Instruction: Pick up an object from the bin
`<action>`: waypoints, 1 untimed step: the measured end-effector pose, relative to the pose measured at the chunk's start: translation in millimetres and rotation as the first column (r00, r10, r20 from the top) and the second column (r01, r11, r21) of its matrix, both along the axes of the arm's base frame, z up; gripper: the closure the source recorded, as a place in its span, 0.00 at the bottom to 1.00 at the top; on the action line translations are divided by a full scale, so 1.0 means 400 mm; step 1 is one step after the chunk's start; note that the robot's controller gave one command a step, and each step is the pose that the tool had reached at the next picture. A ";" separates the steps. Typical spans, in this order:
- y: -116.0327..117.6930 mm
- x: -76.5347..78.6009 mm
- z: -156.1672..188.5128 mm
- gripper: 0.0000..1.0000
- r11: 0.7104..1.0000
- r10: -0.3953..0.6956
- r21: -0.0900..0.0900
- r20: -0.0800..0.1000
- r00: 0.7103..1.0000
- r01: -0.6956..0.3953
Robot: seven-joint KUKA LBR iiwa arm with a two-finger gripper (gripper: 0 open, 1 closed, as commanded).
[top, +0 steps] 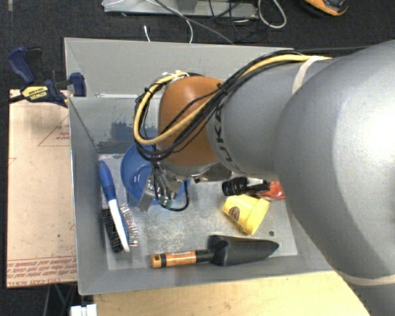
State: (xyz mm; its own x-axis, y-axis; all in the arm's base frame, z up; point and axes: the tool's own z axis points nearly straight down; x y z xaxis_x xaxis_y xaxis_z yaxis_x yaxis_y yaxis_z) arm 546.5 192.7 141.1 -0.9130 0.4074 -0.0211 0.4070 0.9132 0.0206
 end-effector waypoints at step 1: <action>0.005 0.011 -0.040 1.00 1.000 -0.016 0.001 0.001 1.000 0.016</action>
Offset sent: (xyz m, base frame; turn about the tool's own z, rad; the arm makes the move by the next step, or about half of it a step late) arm -0.0140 0.0021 -0.0140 0.0049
